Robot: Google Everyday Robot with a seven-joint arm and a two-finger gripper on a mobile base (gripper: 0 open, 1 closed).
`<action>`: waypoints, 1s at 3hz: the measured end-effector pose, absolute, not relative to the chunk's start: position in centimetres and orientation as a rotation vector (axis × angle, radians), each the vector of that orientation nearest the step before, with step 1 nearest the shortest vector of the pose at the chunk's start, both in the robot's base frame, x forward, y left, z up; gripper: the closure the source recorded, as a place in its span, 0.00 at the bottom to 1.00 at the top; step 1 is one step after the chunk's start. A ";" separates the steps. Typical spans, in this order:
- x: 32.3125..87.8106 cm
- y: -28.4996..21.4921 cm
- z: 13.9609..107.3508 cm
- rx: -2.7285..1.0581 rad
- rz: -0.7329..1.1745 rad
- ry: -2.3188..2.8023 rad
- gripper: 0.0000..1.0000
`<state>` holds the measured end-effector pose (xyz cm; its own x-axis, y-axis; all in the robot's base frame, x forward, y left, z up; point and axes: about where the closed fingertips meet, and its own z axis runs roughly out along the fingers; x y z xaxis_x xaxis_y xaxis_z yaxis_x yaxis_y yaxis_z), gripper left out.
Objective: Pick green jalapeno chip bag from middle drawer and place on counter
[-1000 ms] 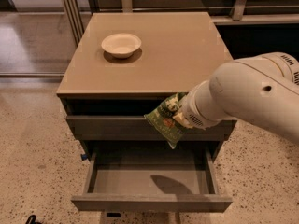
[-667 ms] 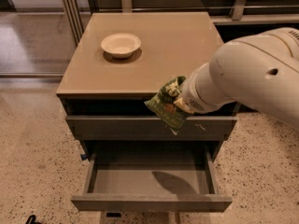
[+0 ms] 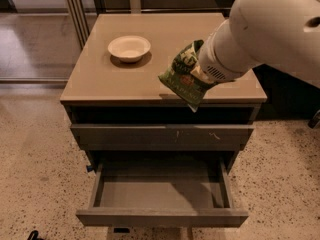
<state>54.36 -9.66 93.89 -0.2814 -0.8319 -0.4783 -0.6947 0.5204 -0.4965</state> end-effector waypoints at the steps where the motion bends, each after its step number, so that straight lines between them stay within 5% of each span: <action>1: 56.3 -10.4 96.3 -1.192 -0.280 2.035 1.00; 3: 61.9 -12.3 96.2 -1.015 -0.349 2.099 1.00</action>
Offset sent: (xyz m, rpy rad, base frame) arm 0.0824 -0.0310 0.0309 0.0030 -0.0691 -0.1754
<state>61.87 -12.34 96.18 -0.3912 -0.7591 -0.5202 -0.5502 0.6461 -0.5290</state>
